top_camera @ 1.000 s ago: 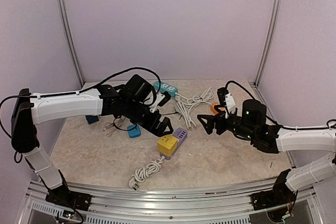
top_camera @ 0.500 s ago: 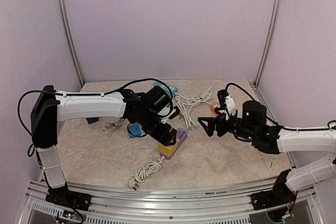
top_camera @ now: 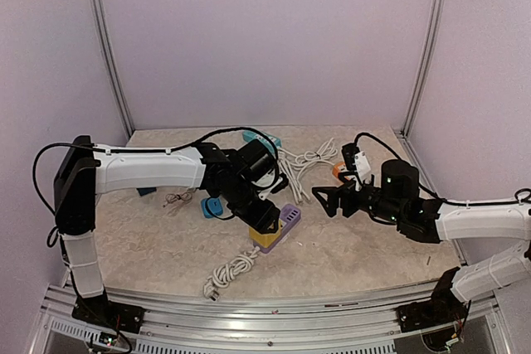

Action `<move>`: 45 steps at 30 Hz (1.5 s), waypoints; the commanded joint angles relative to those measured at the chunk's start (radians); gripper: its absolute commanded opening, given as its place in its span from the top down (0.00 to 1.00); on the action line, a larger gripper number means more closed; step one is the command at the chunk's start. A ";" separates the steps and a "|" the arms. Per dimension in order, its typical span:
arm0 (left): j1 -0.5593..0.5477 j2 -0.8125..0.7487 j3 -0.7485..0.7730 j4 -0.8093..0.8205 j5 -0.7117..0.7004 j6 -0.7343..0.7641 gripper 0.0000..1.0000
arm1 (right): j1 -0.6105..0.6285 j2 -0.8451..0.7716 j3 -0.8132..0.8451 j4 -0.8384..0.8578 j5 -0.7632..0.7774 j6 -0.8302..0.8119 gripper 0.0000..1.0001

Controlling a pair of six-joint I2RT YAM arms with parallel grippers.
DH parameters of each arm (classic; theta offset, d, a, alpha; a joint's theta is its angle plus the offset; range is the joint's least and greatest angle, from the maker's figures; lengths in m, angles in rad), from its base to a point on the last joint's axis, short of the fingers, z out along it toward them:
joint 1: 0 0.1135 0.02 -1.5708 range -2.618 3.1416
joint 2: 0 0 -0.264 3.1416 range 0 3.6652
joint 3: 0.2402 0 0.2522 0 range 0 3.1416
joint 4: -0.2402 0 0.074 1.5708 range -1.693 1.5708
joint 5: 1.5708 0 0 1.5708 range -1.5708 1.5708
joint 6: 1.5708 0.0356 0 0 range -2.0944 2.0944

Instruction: Pull the plug off the socket

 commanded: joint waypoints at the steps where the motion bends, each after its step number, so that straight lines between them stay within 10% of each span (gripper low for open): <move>1: -0.026 0.032 0.028 -0.078 -0.037 0.025 0.43 | -0.009 0.025 0.007 -0.026 0.000 0.011 0.00; 17: -0.041 0.058 0.066 -0.099 -0.047 0.055 0.26 | -0.010 0.039 0.025 -0.085 0.009 0.022 0.00; 32: -0.109 -0.038 -0.004 -0.079 -0.076 0.170 0.52 | -0.010 0.049 0.039 -0.163 -0.015 0.069 0.01; 45: -0.129 -0.061 -0.061 -0.029 -0.053 0.252 0.62 | 0.037 0.170 -0.014 -0.051 -0.207 0.199 0.36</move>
